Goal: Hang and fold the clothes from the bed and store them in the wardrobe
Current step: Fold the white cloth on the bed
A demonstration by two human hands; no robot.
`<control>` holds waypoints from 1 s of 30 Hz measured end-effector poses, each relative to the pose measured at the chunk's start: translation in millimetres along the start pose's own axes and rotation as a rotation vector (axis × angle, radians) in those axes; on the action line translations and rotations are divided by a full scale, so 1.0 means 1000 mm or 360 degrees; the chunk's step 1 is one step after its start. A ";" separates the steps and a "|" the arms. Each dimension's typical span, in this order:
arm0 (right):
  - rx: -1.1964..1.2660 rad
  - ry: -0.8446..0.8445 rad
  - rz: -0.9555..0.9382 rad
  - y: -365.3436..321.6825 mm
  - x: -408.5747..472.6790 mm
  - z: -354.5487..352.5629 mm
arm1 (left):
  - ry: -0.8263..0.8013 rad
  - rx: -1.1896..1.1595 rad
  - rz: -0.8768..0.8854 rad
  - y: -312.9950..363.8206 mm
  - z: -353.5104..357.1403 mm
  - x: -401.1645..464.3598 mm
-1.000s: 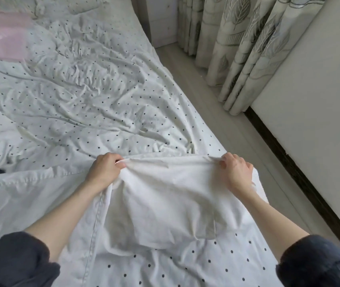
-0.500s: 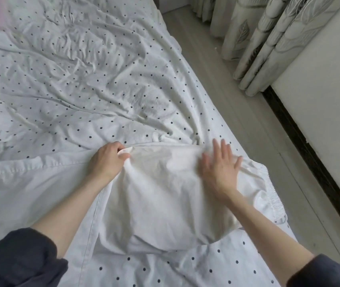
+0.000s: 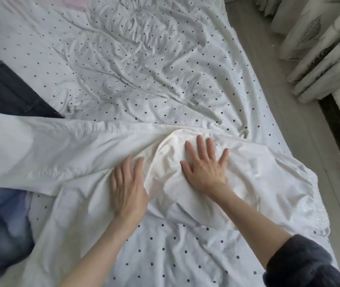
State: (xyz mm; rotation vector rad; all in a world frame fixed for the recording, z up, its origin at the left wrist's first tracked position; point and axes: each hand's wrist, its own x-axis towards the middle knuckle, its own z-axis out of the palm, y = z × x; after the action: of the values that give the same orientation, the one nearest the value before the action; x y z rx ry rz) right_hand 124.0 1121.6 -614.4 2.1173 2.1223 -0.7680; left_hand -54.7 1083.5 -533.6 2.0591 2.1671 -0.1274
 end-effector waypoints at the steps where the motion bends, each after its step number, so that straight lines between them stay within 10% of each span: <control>1: 0.0017 -0.0009 0.0027 0.001 0.000 -0.002 | -0.0010 0.0020 -0.0005 -0.004 -0.001 -0.006; 21: 0.0483 -0.0114 0.0255 -0.127 0.011 -0.027 | -0.0233 0.0347 -0.0363 -0.160 -0.107 0.015; 30: 0.0300 0.0047 -0.0051 -0.191 -0.003 -0.012 | -0.0287 -0.0666 -0.0302 -0.223 -0.113 0.102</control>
State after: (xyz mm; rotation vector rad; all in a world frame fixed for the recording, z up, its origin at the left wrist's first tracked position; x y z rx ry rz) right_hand -53.5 1134.1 -544.2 2.2006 2.1831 -0.9826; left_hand -287.4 1190.5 -448.6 1.5547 2.0615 0.1076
